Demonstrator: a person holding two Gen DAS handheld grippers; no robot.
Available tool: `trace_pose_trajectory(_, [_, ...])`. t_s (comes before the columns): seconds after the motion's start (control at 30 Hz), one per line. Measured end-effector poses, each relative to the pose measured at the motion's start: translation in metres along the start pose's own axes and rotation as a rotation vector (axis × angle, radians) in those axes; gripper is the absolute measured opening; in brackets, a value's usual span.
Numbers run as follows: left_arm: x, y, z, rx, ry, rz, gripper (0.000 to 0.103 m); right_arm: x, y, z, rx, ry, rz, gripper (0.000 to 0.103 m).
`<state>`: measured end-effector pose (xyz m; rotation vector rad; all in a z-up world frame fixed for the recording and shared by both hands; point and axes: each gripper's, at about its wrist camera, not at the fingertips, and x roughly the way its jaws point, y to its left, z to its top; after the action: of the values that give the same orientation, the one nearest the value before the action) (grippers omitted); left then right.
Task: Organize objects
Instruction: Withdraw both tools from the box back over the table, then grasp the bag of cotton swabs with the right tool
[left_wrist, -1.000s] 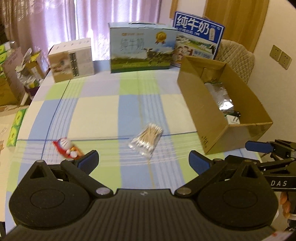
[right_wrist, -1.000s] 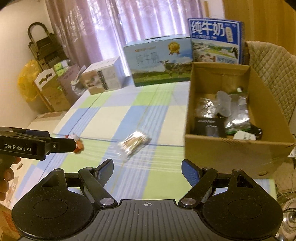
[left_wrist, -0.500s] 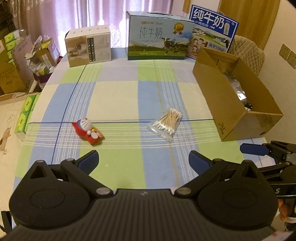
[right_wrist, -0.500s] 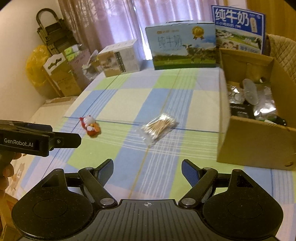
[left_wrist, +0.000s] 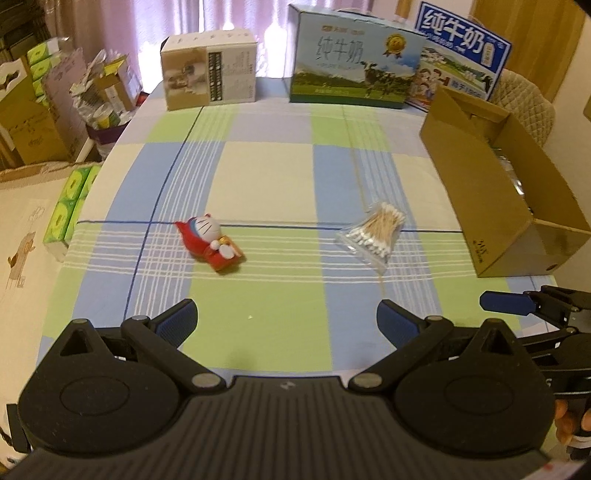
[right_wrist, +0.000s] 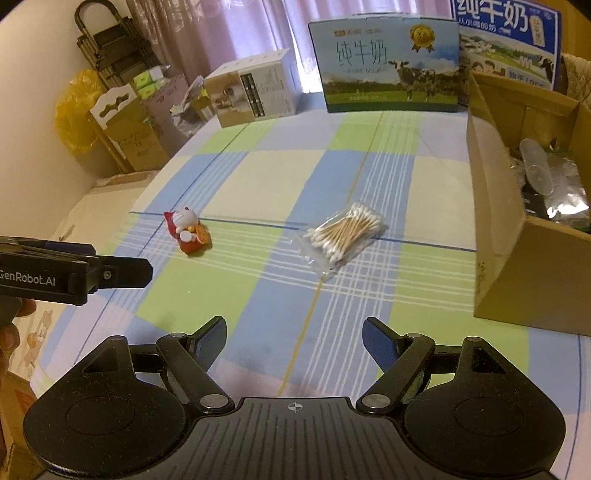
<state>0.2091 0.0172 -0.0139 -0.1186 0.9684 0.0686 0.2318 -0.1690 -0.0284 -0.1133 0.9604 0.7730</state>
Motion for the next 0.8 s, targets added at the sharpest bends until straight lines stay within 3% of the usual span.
trace_pose_trajectory(0.47, [0.039, 0.027, 0.006, -0.059, 0.045, 0.021, 0.102, 0.049, -0.017, 0.027, -0.072, -0.035, -0.033, 0.078])
trace_pose_trajectory(0.8, [0.073, 0.041, 0.016, -0.091, 0.076, 0.042, 0.101, 0.099, -0.041, 0.049, 0.101, 0.03, 0.001, 0.078])
